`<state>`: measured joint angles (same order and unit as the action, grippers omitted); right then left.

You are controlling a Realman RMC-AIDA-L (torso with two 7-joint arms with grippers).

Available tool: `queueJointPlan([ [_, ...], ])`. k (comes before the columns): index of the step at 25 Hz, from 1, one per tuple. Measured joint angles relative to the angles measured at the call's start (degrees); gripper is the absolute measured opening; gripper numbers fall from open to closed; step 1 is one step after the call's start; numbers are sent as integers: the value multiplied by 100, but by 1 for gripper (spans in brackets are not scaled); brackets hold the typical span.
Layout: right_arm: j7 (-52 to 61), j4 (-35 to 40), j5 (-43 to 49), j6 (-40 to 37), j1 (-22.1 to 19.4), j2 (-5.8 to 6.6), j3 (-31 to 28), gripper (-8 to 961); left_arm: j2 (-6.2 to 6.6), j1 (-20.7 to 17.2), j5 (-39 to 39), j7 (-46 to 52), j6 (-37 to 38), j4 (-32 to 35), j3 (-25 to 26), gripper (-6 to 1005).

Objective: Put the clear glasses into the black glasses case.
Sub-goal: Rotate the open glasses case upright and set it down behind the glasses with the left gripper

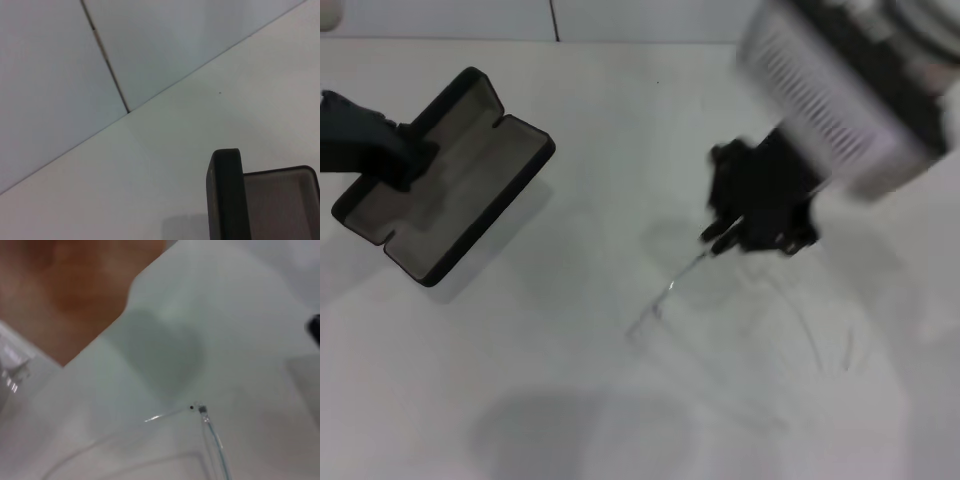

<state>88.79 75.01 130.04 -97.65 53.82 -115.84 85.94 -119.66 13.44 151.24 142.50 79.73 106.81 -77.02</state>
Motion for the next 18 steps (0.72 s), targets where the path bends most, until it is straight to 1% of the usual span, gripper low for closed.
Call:
queueJointPlan([
  [3, 259, 669, 29, -531, -370, 20, -873, 37, 1, 69, 1, -127, 92, 38, -6, 199],
  [5, 394, 1125, -8, -771, -655, 28, -1502, 37, 0, 176, 10, -228, 158, 32, -67, 199],
  [7, 515, 1570, -83, -1101, -959, 38, -2231, 37, 8, 281, 32, -309, 181, 16, -203, 199],
  [8, 562, 1719, -115, -1263, -1053, 39, -2484, 37, 11, 330, 40, -360, 184, 11, -285, 199],
  [9, 659, 1942, -190, -1551, -1200, 43, -2934, 37, 12, 402, 44, -444, 184, 5, -404, 199],
  [10, 741, 2110, -265, -1763, -1306, 45, -3252, 37, 12, 459, 50, -486, 185, 0, -507, 199],
  [13, 966, 2533, -428, -2253, -1651, 44, -3869, 37, 10, 633, 61, -539, 188, -19, -878, 199],
  [16, 1109, 2817, -483, -2417, -2035, 22, -4150, 37, 10, 827, 187, -539, 190, -114, -1380, 199],
  [18, 1151, 2850, -575, -2448, -2281, 0, -4359, 37, 0, 967, 370, -519, 159, -227, -1738, 200],
])
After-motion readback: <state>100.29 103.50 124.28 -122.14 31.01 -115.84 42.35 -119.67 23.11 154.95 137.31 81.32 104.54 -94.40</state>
